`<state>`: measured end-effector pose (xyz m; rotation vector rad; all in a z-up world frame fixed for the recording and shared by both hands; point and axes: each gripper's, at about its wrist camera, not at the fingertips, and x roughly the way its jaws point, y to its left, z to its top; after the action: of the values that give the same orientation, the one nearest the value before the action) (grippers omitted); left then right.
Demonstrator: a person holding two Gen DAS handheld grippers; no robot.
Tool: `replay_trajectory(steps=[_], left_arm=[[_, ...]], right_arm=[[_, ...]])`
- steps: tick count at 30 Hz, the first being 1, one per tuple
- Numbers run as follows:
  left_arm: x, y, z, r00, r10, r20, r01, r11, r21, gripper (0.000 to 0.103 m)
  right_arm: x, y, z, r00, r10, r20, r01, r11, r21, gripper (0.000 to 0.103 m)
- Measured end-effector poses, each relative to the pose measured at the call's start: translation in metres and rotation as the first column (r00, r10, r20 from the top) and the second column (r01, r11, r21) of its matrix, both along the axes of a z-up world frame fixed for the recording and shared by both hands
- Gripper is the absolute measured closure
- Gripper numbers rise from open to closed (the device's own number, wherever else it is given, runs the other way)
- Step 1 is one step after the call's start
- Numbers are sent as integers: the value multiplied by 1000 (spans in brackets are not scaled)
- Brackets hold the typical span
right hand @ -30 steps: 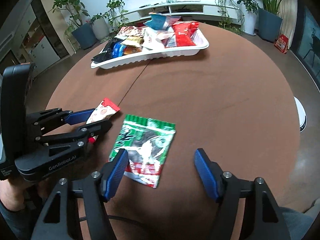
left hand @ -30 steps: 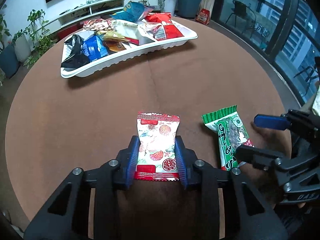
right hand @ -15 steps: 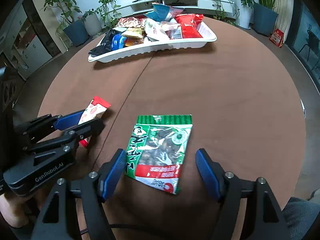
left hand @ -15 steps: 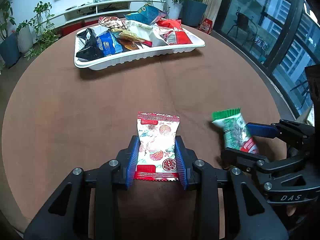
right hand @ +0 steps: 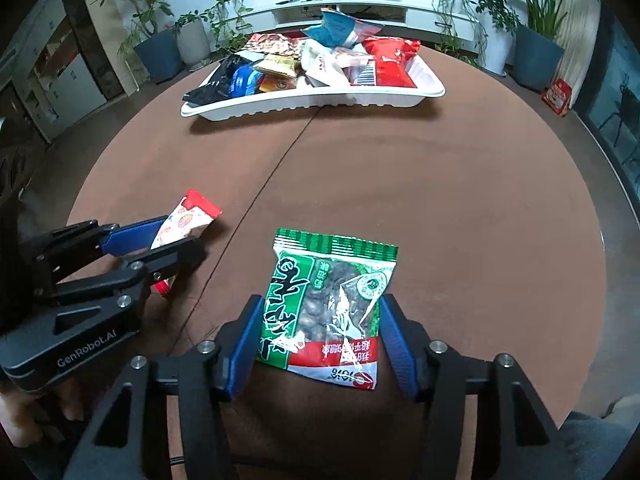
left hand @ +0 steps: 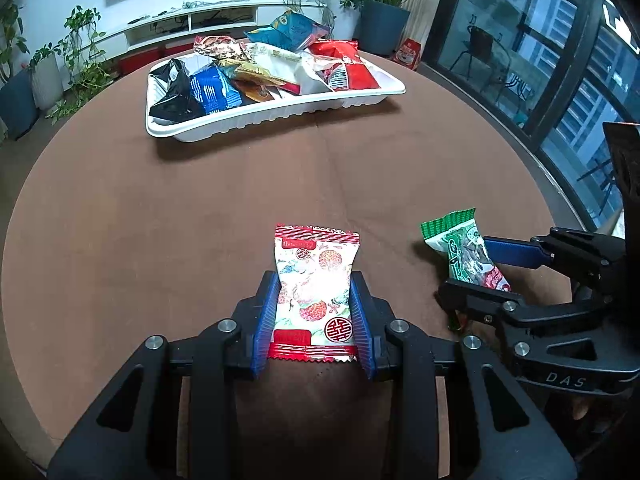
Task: Organize snacks
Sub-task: 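Grasp the white-red packet with the left gripper while the right gripper grasps the green packet, then carry the white-red packet and green packet over the white tray and lower them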
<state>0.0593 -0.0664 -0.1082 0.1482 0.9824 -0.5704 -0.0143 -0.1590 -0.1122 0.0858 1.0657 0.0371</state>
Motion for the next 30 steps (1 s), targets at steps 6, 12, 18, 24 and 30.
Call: replay_trajectory(steps=[6, 12, 18, 24, 30], left_arm=[[-2, -3, 0, 1000, -10, 5, 10, 1000, 6, 70], [-2, -2, 0, 1000, -8, 3, 8, 1000, -2, 70], [-1, -1, 0, 1000, -9, -3, 9, 1000, -17, 70], [-2, 4, 10, 1000, -4, 13, 5, 998, -55, 70], [-3, 8, 26, 999, 10, 33, -7, 996, -89, 70]], right_arm=[[-1, 4, 2, 999, 38, 9, -38, 999, -35, 57], [-3, 1, 4, 999, 46, 22, -45, 999, -18, 65], [-5, -3, 9, 998, 43, 39, -43, 999, 7, 67], [-4, -10, 21, 997, 33, 70, -35, 999, 29, 67], [-1, -21, 33, 995, 12, 100, -17, 999, 51, 67]])
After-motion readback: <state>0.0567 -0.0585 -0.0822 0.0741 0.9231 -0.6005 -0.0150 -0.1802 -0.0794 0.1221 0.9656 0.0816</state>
